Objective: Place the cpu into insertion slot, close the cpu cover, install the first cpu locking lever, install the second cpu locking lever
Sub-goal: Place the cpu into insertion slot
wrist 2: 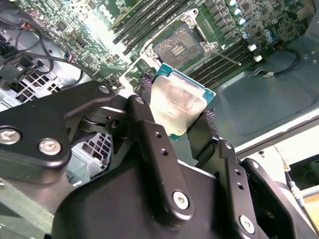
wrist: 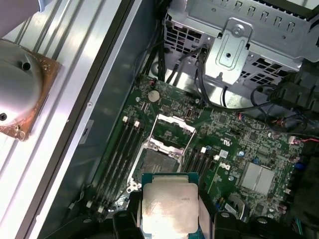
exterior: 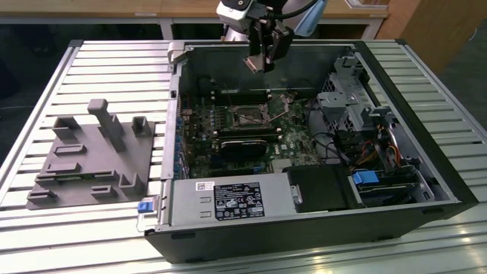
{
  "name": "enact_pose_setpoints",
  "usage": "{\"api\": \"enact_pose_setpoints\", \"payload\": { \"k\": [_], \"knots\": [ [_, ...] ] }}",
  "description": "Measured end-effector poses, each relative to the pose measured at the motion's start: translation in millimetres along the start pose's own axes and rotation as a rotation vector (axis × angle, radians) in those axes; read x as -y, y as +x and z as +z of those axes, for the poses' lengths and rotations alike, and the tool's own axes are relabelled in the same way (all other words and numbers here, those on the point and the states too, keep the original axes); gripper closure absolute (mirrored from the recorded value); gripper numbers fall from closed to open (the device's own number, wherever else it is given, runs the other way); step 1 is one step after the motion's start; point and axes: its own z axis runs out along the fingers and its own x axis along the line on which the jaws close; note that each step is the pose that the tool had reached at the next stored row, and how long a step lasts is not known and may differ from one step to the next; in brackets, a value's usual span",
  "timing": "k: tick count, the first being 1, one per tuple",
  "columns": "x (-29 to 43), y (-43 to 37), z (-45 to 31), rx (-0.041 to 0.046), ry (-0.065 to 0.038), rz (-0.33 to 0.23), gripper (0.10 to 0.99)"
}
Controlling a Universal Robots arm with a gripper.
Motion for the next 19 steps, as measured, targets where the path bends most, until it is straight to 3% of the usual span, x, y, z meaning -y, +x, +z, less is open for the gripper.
{"api": "enact_pose_setpoints", "payload": {
  "k": [19],
  "knots": [
    [0.1, 0.0, 1.3, 0.0082, -0.002, 0.092, 0.549]
  ]
}}
